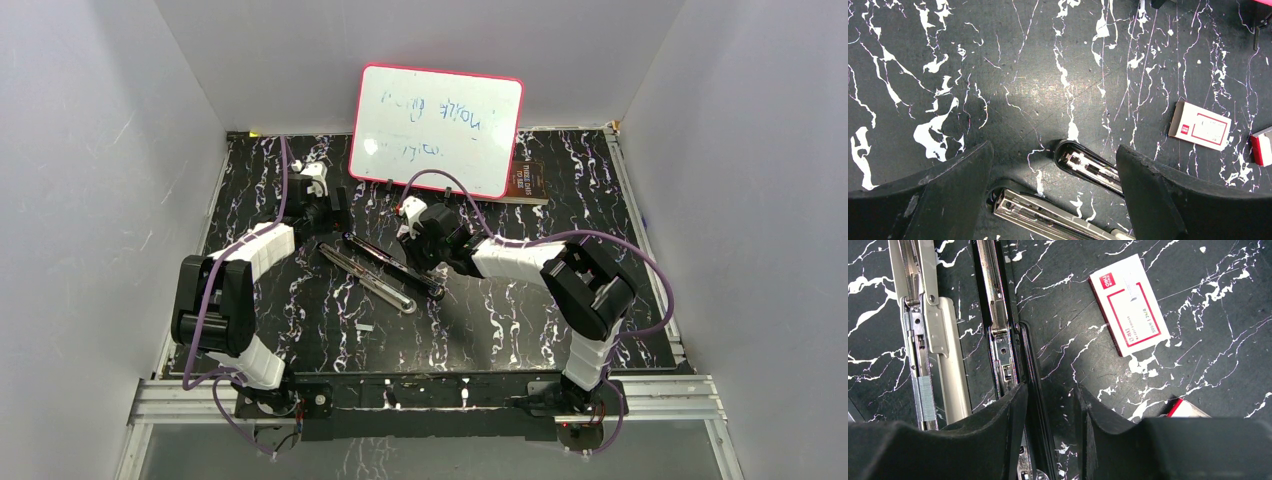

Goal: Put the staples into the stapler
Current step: Adjust the staple in the stapler.

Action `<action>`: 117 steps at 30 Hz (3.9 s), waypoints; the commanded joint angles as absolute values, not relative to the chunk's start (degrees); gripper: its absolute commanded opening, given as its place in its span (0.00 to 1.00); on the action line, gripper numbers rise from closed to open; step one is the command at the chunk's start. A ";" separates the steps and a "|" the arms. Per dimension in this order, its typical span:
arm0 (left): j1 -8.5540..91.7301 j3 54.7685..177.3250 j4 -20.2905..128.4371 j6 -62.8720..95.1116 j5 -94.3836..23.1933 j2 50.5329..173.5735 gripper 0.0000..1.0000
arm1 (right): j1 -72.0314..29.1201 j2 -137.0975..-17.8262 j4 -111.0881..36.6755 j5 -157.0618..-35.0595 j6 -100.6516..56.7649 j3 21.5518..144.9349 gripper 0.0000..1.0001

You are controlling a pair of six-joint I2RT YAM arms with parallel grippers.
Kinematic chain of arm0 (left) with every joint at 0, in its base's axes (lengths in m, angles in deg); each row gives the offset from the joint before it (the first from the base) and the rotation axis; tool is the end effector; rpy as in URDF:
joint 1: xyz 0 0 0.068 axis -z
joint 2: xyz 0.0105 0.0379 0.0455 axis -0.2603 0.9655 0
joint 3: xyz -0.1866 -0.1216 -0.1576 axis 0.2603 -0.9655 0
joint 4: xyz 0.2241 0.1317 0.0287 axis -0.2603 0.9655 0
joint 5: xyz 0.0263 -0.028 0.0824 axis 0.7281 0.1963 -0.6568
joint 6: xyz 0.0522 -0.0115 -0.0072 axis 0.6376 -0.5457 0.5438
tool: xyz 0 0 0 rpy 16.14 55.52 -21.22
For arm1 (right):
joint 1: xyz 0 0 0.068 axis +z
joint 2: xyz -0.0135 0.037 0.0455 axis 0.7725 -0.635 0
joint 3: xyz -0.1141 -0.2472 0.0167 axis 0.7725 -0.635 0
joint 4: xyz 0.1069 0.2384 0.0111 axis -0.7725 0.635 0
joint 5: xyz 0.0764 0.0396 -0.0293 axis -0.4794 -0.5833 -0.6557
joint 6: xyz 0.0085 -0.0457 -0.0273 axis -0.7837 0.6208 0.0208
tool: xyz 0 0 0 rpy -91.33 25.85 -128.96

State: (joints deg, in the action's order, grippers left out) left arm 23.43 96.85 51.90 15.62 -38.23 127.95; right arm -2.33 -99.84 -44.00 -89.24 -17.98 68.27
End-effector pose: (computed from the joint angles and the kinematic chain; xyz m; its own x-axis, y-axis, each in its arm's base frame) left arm 0.3420 -0.0537 0.2112 -0.5888 -0.1241 -0.7987 0.1039 0.9683 -0.2271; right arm 0.2593 0.2914 0.1824 -0.4340 -0.4116 -0.8014 -0.7330 0.6785 0.0485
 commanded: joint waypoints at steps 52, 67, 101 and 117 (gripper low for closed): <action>22.82 96.44 51.29 15.31 -37.18 125.53 0.92 | -0.33 -98.56 -38.36 -89.38 -10.96 68.15 0.50; 22.82 96.35 51.17 15.13 -36.94 125.59 0.92 | -0.34 -96.71 -48.03 -89.41 -14.14 68.32 0.51; 22.82 96.35 51.23 15.21 -37.05 125.54 0.92 | -0.34 -99.01 -35.52 -89.66 -14.00 67.14 0.51; 22.82 96.44 51.34 15.31 -37.09 125.44 0.92 | -0.39 -90.61 -30.95 -91.81 -12.84 61.47 0.51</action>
